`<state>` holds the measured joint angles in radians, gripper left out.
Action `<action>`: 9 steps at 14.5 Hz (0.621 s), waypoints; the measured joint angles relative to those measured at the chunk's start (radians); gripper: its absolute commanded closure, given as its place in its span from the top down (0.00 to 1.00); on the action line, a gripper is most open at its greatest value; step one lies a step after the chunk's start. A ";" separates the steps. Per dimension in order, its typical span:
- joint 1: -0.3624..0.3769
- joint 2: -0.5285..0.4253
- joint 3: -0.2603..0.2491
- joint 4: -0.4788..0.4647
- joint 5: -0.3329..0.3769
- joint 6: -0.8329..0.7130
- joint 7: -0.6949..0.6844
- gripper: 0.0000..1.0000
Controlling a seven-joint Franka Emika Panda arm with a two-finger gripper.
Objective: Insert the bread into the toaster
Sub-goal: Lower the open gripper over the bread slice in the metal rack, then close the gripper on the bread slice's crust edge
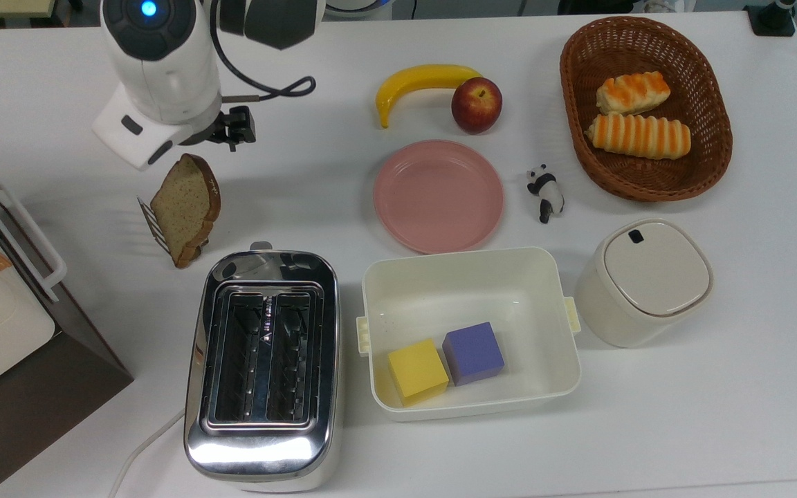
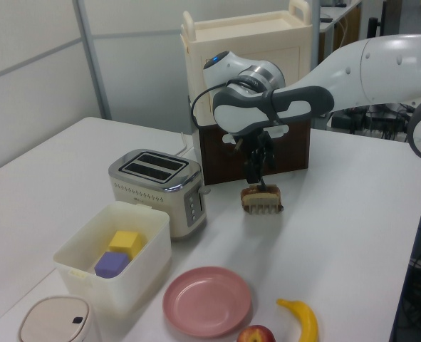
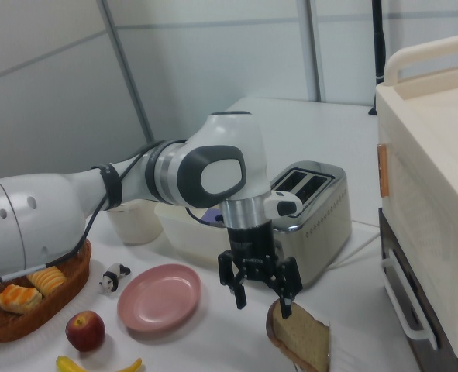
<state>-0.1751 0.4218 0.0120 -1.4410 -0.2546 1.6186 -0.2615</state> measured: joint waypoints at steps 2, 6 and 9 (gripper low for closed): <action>-0.001 0.017 0.000 0.000 0.000 0.015 -0.004 0.89; -0.002 0.052 0.000 -0.001 -0.030 0.049 -0.006 0.32; -0.002 0.066 0.000 -0.001 -0.039 0.051 -0.024 0.00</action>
<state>-0.1768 0.4881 0.0120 -1.4415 -0.2934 1.6692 -0.2853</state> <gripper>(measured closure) 0.489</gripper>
